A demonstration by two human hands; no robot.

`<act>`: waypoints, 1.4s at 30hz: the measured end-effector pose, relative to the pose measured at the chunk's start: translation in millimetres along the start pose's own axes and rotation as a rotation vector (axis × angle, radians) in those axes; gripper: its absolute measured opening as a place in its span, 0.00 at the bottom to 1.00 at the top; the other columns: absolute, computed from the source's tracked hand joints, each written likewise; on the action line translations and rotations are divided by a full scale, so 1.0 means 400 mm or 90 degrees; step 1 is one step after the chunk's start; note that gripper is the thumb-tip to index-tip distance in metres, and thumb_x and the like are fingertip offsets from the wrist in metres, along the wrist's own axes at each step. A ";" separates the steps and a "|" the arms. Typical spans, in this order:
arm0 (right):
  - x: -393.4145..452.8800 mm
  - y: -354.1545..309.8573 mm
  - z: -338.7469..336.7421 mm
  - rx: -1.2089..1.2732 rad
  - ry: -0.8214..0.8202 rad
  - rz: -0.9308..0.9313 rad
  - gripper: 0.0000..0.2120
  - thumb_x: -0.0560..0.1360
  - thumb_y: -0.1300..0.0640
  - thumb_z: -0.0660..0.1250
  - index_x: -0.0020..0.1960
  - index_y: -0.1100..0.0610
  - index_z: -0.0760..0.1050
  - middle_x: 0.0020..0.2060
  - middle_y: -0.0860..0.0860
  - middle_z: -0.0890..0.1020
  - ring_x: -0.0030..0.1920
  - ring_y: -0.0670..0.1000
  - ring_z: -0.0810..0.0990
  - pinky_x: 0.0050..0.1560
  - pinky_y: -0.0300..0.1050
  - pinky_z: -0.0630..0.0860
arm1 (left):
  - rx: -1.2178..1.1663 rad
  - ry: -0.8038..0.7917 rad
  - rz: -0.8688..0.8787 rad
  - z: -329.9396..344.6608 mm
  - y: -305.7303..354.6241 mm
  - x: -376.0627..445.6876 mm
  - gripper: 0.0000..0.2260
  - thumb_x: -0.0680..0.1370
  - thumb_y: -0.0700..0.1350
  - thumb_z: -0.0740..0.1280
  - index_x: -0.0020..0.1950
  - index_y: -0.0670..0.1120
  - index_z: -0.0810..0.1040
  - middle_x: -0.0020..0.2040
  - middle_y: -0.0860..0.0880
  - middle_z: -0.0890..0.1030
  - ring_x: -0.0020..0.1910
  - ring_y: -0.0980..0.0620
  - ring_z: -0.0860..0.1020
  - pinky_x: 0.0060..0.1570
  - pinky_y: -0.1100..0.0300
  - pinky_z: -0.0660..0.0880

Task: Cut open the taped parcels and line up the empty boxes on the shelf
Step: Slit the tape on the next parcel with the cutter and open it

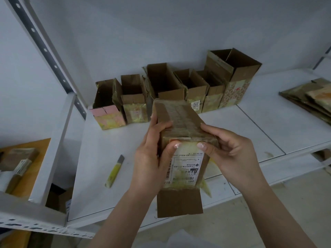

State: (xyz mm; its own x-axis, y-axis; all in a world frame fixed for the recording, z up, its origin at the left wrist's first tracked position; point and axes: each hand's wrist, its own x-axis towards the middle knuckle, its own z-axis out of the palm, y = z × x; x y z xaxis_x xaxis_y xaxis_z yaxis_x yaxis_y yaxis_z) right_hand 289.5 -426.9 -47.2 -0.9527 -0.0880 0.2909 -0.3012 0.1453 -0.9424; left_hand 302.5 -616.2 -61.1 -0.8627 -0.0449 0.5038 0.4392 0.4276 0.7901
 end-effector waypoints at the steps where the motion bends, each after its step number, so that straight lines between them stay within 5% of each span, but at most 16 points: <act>1: -0.003 0.005 0.005 0.005 0.004 -0.010 0.26 0.68 0.54 0.72 0.66 0.51 0.75 0.55 0.43 0.84 0.57 0.43 0.82 0.57 0.40 0.79 | -0.012 0.016 0.013 0.000 -0.004 -0.006 0.18 0.80 0.58 0.61 0.68 0.55 0.68 0.77 0.52 0.62 0.71 0.52 0.70 0.60 0.57 0.77; 5: -0.012 0.037 0.019 -0.056 0.017 -0.060 0.26 0.76 0.52 0.70 0.72 0.49 0.67 0.56 0.39 0.83 0.57 0.44 0.82 0.53 0.37 0.79 | -0.017 0.046 0.053 0.009 -0.029 -0.031 0.19 0.80 0.53 0.60 0.68 0.46 0.68 0.76 0.37 0.62 0.69 0.70 0.66 0.55 0.71 0.74; 7: -0.016 0.071 0.026 -0.158 0.010 -0.072 0.26 0.77 0.48 0.65 0.74 0.47 0.64 0.43 0.41 0.83 0.43 0.49 0.84 0.41 0.44 0.81 | -0.003 0.041 0.047 0.016 -0.060 -0.044 0.18 0.81 0.54 0.61 0.67 0.46 0.69 0.76 0.38 0.62 0.65 0.73 0.69 0.54 0.71 0.75; 10: -0.033 0.130 0.050 -0.228 0.005 -0.048 0.25 0.80 0.54 0.65 0.74 0.48 0.61 0.33 0.39 0.75 0.33 0.41 0.77 0.32 0.31 0.72 | -0.011 0.020 -0.022 0.024 -0.105 -0.069 0.18 0.79 0.55 0.63 0.66 0.49 0.70 0.78 0.46 0.61 0.61 0.73 0.72 0.54 0.64 0.78; 12: -0.055 0.157 0.059 -0.203 -0.010 -0.042 0.24 0.80 0.49 0.63 0.74 0.47 0.61 0.41 0.48 0.84 0.42 0.52 0.83 0.40 0.42 0.80 | -0.012 0.005 -0.041 0.021 -0.128 -0.085 0.18 0.79 0.52 0.65 0.66 0.48 0.70 0.78 0.49 0.61 0.61 0.73 0.71 0.55 0.59 0.79; 14: -0.070 0.173 0.053 -0.135 -0.023 -0.019 0.26 0.79 0.37 0.58 0.73 0.44 0.64 0.52 0.59 0.82 0.51 0.64 0.79 0.48 0.58 0.79 | -0.021 -0.018 -0.039 0.012 -0.134 -0.094 0.17 0.79 0.51 0.66 0.66 0.50 0.69 0.78 0.50 0.60 0.61 0.74 0.70 0.56 0.59 0.79; 16: -0.073 0.193 0.042 -0.068 -0.030 0.017 0.25 0.79 0.36 0.54 0.73 0.43 0.68 0.55 0.65 0.78 0.56 0.67 0.75 0.55 0.64 0.74 | -0.041 -0.027 -0.045 0.002 -0.127 -0.095 0.15 0.79 0.48 0.65 0.65 0.51 0.69 0.77 0.50 0.59 0.63 0.74 0.69 0.56 0.65 0.76; 19: -0.067 0.200 0.048 -0.037 -0.033 0.008 0.27 0.81 0.38 0.53 0.76 0.49 0.65 0.66 0.50 0.78 0.67 0.56 0.75 0.65 0.63 0.73 | -0.078 0.005 -0.060 -0.009 -0.107 -0.077 0.14 0.79 0.46 0.63 0.64 0.50 0.69 0.76 0.46 0.62 0.71 0.68 0.64 0.61 0.73 0.70; 22: -0.034 0.188 0.060 -0.002 -0.012 -0.030 0.27 0.81 0.36 0.51 0.76 0.45 0.63 0.69 0.41 0.74 0.70 0.52 0.72 0.70 0.59 0.69 | -0.070 0.021 -0.067 -0.019 -0.083 -0.050 0.14 0.79 0.47 0.61 0.65 0.47 0.70 0.75 0.44 0.66 0.69 0.69 0.66 0.59 0.74 0.69; 28: 0.012 0.136 0.090 -0.095 0.065 -0.096 0.28 0.79 0.32 0.46 0.76 0.40 0.61 0.58 0.51 0.77 0.59 0.60 0.75 0.60 0.59 0.74 | -0.068 0.068 -0.087 -0.013 -0.042 -0.032 0.12 0.80 0.44 0.61 0.63 0.47 0.71 0.72 0.43 0.69 0.64 0.75 0.68 0.55 0.78 0.69; 34: 0.020 0.081 0.116 -0.411 0.217 -0.228 0.30 0.85 0.45 0.44 0.68 0.64 0.74 0.35 0.57 0.80 0.34 0.56 0.77 0.33 0.41 0.71 | -0.051 0.094 -0.098 -0.015 -0.027 -0.017 0.13 0.78 0.53 0.61 0.61 0.51 0.72 0.70 0.48 0.73 0.67 0.71 0.67 0.55 0.76 0.70; 42: 0.019 0.092 0.102 -0.420 0.204 -0.211 0.33 0.84 0.41 0.43 0.69 0.64 0.73 0.30 0.55 0.78 0.29 0.54 0.76 0.31 0.39 0.66 | -0.031 0.051 -0.070 -0.010 -0.023 -0.020 0.12 0.80 0.47 0.63 0.63 0.49 0.72 0.73 0.46 0.69 0.62 0.76 0.68 0.50 0.76 0.72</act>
State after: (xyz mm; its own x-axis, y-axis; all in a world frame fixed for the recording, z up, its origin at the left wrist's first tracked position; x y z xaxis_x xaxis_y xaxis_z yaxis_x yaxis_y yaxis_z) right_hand 272.6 -462.3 -86.5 -0.7445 0.0447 0.6661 -0.4369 0.7218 -0.5367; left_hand 306.6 -623.4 -71.0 -0.8844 -0.1623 0.4376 0.3562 0.3712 0.8575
